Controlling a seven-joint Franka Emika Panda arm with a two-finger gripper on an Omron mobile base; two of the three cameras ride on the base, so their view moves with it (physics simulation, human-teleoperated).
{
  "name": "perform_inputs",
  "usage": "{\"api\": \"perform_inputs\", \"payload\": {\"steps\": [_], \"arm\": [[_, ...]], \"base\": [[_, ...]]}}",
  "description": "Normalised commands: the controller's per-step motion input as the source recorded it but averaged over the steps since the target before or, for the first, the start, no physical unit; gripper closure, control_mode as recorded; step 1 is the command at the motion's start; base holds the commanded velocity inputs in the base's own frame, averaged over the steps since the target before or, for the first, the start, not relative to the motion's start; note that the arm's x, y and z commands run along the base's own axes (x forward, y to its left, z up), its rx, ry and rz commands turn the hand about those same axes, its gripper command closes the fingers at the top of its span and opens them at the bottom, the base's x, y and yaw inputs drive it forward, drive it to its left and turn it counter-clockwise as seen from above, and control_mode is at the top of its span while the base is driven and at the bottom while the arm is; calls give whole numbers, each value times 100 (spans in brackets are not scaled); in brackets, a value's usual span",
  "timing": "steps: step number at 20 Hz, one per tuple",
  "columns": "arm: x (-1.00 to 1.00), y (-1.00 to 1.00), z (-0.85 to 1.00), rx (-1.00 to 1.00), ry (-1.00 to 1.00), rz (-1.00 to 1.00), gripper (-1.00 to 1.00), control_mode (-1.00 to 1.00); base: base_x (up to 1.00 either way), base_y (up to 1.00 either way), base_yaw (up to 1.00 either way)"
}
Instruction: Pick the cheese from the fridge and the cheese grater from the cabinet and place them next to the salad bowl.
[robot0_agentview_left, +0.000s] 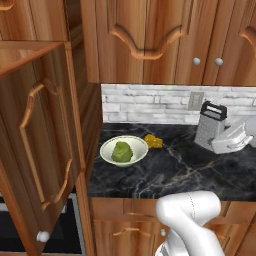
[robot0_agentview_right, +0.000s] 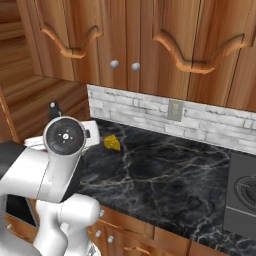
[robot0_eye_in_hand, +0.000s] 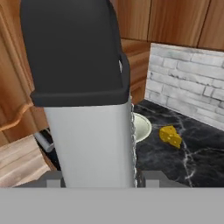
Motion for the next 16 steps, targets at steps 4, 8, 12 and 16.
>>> {"api": "perform_inputs", "payload": {"steps": [4, 8, 12, 16], "arm": [[40, 0, -12, -4, 3, 0, 100, -100], [67, 0, -23, -4, 10, 0, 100, -100], [64, 0, -26, -1, 11, 0, 100, -100], [39, 0, -46, 0, 7, 0, 100, -100]], "base": [[0, 0, 0], [0, 0, 0], [0, 0, 0], [0, 0, 0]]}}
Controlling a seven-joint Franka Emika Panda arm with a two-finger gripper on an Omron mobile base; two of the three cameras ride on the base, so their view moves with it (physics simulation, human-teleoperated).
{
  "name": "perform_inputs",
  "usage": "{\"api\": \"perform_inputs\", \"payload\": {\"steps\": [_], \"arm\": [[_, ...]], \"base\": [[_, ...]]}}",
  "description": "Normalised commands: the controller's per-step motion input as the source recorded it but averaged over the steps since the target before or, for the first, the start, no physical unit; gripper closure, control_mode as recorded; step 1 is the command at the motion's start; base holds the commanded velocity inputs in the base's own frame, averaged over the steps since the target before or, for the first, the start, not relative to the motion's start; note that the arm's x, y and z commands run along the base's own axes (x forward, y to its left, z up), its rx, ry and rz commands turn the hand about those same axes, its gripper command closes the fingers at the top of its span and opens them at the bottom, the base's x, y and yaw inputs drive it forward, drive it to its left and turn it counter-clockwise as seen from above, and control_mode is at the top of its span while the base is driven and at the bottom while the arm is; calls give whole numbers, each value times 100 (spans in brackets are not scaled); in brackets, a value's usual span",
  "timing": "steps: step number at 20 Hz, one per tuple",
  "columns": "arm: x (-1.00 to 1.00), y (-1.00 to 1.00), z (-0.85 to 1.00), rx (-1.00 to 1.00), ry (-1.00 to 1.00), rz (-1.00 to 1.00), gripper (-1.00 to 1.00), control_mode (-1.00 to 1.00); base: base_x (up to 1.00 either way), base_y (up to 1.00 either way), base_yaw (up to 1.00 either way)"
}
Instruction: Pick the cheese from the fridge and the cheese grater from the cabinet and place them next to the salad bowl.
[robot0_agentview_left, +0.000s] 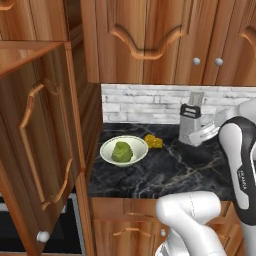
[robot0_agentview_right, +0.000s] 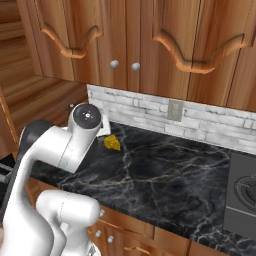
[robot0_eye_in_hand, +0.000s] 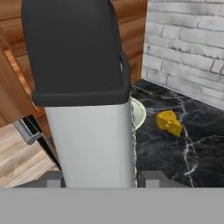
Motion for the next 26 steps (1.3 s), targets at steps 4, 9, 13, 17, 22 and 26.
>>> {"api": "perform_inputs", "payload": {"steps": [4, 9, 13, 17, 22, 26], "arm": [[26, 0, -48, 0, 3, 0, 100, -100], [39, 0, -45, 0, 0, 0, 100, -100], [50, 0, -47, 0, 0, 0, 100, -100], [49, 0, -51, 0, 1, 0, 100, -100], [51, 0, -49, 0, 5, 2, 100, -100], [59, 0, -49, 0, 4, 16, 100, -100]], "base": [[0, 0, 0], [0, 0, 0], [0, 0, 0], [0, 0, 0], [0, 0, 0], [0, 0, 0]]}}
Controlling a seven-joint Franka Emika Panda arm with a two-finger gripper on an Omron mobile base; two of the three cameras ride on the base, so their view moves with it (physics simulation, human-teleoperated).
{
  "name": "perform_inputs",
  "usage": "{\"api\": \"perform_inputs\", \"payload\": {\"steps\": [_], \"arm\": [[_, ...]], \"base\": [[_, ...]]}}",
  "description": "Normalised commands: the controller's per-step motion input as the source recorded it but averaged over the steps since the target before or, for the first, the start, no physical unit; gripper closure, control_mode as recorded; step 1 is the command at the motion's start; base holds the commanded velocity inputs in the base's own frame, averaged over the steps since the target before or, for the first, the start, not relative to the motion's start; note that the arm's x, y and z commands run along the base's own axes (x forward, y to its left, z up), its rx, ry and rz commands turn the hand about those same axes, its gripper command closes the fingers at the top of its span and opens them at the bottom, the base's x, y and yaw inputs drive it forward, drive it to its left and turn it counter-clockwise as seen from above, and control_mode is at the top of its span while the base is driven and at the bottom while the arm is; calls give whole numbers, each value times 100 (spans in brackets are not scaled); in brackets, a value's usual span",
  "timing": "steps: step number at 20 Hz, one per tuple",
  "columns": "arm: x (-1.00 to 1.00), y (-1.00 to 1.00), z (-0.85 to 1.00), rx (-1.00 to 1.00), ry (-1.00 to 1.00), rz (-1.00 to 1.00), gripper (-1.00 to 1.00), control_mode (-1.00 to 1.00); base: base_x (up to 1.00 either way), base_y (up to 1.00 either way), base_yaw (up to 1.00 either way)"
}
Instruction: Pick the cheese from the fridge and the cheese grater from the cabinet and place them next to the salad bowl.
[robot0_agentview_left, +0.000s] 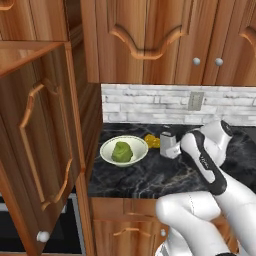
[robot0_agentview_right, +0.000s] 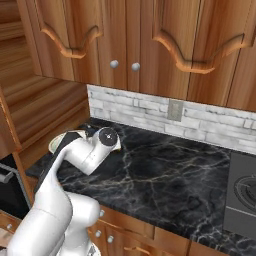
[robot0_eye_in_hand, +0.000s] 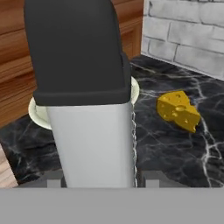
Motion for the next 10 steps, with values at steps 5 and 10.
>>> {"api": "perform_inputs", "payload": {"steps": [5, 10], "arm": [[34, -17, -23, 2, 0, 36, 100, -100], [13, -27, -2, 1, 0, 27, 100, -100]], "base": [[0, 0, 0], [0, 0, 0]]}}
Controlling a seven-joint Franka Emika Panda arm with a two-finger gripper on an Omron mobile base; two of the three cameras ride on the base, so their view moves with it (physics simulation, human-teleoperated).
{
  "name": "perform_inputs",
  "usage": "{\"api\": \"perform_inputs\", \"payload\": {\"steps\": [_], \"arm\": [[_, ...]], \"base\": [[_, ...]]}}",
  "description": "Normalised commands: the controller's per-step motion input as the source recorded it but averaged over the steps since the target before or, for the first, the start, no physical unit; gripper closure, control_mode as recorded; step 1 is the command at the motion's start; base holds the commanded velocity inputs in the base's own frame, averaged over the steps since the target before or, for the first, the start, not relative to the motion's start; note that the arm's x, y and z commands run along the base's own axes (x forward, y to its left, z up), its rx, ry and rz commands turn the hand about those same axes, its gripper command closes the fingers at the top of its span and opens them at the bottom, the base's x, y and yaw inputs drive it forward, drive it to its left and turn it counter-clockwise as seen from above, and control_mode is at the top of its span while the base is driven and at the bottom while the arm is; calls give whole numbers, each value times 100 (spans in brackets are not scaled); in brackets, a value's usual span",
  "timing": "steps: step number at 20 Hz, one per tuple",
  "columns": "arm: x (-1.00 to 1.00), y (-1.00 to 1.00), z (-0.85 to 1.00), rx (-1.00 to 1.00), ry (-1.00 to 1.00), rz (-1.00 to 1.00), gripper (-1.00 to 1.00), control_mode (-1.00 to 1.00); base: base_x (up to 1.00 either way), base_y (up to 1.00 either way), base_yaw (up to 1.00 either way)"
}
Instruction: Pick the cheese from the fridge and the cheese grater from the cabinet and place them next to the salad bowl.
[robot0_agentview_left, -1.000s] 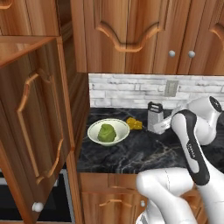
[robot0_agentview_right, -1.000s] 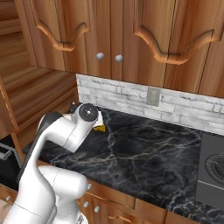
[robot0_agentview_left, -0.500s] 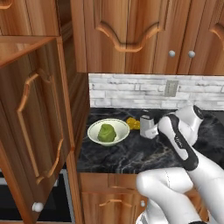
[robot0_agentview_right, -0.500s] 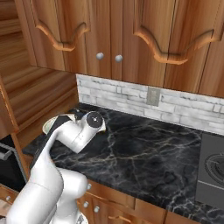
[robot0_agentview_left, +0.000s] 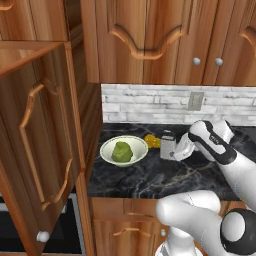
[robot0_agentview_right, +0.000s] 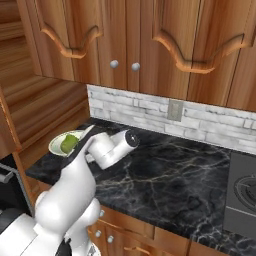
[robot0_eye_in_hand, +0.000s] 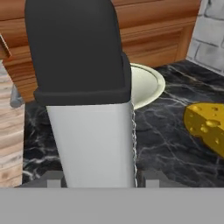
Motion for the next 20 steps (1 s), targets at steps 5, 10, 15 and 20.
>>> {"api": "perform_inputs", "payload": {"steps": [5, 10, 15, 20], "arm": [[22, -1, 0, 0, 1, 8, 100, -100], [28, 0, -7, 2, 0, 0, 100, -100], [42, 8, -30, 3, 0, -3, 100, -100], [32, 10, -30, 0, 0, -3, 100, -100]], "base": [[0, 0, 0], [0, 0, 0], [0, 0, 0], [0, 0, 0]]}}
